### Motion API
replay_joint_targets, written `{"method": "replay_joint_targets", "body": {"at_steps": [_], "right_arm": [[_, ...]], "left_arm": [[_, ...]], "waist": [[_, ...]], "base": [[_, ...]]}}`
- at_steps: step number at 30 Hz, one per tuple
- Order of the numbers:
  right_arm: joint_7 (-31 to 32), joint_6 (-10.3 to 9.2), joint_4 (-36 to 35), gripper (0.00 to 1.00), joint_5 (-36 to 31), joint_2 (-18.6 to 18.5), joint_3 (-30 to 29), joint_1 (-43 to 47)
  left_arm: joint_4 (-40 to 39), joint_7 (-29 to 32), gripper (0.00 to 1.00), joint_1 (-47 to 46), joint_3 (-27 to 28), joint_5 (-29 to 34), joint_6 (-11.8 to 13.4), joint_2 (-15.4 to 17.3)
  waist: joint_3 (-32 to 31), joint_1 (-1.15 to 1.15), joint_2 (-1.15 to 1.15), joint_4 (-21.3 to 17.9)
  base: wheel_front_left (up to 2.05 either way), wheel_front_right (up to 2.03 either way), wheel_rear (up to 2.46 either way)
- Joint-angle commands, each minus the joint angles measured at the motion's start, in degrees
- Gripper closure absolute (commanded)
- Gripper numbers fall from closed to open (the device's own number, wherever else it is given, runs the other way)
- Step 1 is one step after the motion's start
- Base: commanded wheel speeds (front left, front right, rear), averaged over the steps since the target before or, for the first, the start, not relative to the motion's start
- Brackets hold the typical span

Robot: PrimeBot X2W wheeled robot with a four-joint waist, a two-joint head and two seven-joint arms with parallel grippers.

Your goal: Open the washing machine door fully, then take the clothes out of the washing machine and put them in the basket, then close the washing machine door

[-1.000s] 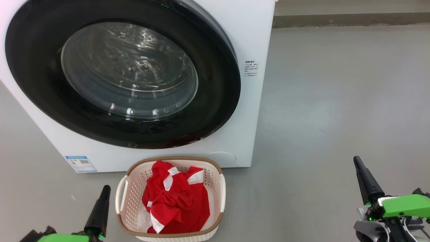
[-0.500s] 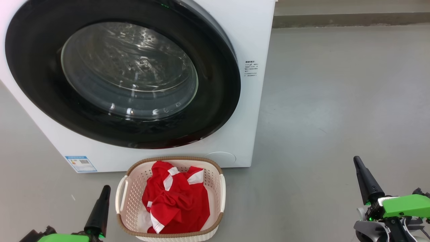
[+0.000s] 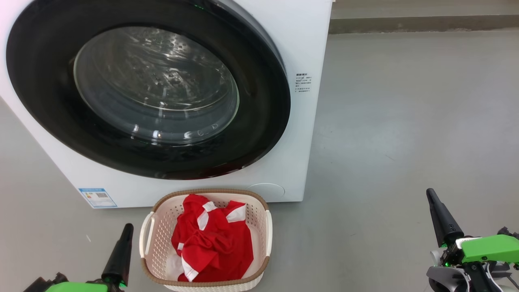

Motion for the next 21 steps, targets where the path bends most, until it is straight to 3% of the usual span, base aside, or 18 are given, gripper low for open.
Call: {"method": "replay_joint_targets", "body": {"at_steps": [1,21], "right_arm": [[0.4,0.03,-1.7,1.0,0.0,-0.5,0.8,-2.3],[0.4,0.03,-1.7,1.0,0.0,-0.5,0.8,-2.3]], "left_arm": [[-1.5,0.2,1.0,-2.2,1.9,-0.4,-0.4,0.5],[-1.5,0.2,1.0,-2.2,1.9,-0.4,-0.4,0.5]], "waist": [[0.0,0.0,0.0,0.0],[0.0,0.0,0.0,0.0]], "base": [[0.0,0.0,0.0],[0.0,0.0,0.0]]}}
